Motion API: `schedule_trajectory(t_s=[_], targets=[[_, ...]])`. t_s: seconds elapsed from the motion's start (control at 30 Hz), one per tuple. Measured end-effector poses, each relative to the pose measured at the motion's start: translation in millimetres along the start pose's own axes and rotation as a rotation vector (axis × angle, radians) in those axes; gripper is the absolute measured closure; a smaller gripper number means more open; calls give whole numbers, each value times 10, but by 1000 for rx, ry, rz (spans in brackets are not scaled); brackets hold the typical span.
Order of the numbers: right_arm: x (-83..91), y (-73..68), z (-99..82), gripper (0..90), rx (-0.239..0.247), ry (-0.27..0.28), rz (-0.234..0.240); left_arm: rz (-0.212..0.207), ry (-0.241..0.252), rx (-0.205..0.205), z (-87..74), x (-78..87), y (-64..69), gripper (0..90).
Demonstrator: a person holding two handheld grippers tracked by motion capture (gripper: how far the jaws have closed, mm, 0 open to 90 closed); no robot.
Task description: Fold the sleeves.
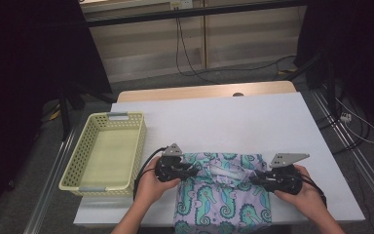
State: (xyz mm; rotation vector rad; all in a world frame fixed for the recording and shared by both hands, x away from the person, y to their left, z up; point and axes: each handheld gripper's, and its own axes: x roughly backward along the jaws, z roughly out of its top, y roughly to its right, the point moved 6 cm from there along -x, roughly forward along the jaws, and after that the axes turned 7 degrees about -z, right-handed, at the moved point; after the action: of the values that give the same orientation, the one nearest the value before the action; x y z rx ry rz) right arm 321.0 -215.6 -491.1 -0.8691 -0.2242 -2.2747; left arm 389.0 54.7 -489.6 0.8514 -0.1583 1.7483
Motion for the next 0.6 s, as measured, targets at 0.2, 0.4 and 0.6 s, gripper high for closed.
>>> schedule_trajectory(t_s=[0.2, 0.4, 0.6], targets=[[14, -19, 28, 887, -12, 10, 25, 30, -42, -31, -22, 15, 28, 882], [178, -63, 129, 894, 0, 70, 25, 13, 1, -45, 35, 193, 108, 887], [279, -78, 167, 894, 28, 89, 25, -19, 13, -50, 17, 273, 176, 887]])
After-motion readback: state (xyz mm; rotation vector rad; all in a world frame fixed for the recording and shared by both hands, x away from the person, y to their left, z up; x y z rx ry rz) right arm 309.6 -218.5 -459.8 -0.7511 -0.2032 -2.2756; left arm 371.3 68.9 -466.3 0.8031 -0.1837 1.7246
